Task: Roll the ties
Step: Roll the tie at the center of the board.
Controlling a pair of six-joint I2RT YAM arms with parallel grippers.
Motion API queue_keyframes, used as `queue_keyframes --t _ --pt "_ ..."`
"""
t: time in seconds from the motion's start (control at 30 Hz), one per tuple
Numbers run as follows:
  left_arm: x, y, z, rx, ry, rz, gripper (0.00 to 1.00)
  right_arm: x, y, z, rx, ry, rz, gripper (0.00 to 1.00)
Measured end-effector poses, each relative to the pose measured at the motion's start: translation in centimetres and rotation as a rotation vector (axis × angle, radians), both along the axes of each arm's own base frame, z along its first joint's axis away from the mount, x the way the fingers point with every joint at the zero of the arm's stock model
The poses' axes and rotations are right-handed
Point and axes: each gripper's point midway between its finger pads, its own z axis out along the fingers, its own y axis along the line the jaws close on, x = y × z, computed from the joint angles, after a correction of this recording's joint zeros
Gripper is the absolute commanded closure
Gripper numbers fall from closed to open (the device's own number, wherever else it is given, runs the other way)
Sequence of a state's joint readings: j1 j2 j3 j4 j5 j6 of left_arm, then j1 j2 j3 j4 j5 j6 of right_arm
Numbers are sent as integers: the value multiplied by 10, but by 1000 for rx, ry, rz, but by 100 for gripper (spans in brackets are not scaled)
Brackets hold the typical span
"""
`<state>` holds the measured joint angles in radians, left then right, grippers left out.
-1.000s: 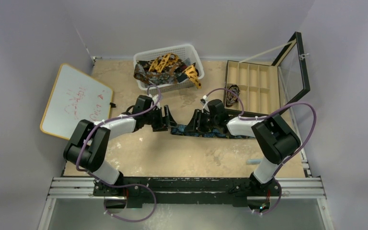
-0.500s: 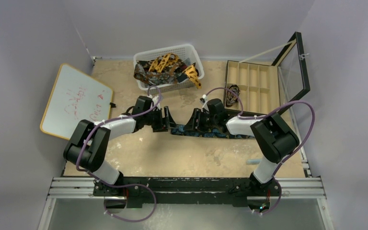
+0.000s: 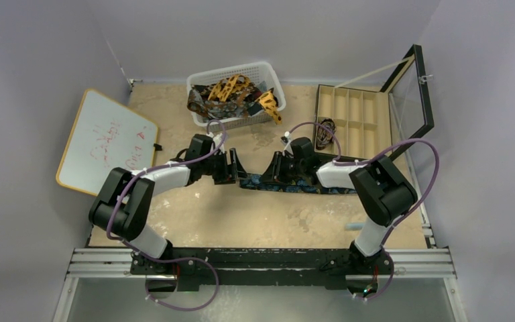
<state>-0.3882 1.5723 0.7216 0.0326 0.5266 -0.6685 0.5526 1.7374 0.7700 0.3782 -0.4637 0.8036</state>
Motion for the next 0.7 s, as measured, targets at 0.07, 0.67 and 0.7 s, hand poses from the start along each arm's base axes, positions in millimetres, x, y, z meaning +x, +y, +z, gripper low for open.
queue_keyframes --t 0.07,0.67,0.7 --pt "1 -1 2 -7 -10 -4 33 2 -1 -2 -2 3 -4 78" --pt "9 -9 -9 -40 -22 -25 33 9 -3 -18 -31 29 -3 84" --pt "10 -10 -9 -44 -21 -22 33 9 -3 -18 -31 29 -3 84"
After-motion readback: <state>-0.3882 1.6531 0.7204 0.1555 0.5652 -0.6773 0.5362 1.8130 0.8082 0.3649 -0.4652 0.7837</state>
